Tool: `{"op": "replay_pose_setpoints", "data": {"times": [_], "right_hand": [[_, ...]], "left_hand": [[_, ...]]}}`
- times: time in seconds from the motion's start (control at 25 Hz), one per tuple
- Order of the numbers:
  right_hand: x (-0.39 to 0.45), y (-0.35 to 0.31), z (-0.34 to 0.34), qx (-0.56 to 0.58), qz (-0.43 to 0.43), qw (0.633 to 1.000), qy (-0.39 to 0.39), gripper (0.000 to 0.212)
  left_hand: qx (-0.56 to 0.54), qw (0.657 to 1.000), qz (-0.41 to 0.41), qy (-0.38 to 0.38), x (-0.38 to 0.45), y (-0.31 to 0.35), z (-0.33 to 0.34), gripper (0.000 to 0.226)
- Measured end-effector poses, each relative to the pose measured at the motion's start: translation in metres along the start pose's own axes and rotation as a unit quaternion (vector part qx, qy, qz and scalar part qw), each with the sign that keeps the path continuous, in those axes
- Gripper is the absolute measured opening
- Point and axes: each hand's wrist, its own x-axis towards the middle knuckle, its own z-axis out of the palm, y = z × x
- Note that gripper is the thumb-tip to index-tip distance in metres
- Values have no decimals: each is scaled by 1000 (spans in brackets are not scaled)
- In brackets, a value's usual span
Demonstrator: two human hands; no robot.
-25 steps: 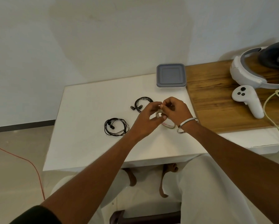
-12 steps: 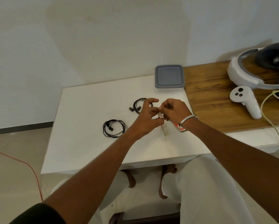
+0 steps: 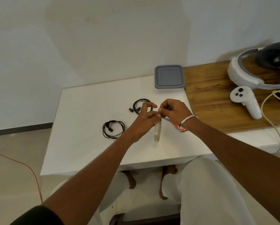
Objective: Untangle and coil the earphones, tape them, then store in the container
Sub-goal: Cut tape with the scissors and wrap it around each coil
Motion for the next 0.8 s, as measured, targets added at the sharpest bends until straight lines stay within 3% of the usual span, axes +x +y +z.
{"op": "replay_pose_setpoints", "data": {"times": [0.24, 0.56, 0.8], "right_hand": [[-1, 7, 1, 37, 49, 998, -26, 12], [-3, 7, 4, 92, 73, 992, -46, 8], [-7, 3, 4, 162, 94, 980, -72, 8]], "left_hand": [[8, 999, 9, -40, -4, -1, -4, 37], [73, 997, 3, -26, -8, -5, -6, 51], [207, 976, 64, -19, -13, -5, -4, 20]]}}
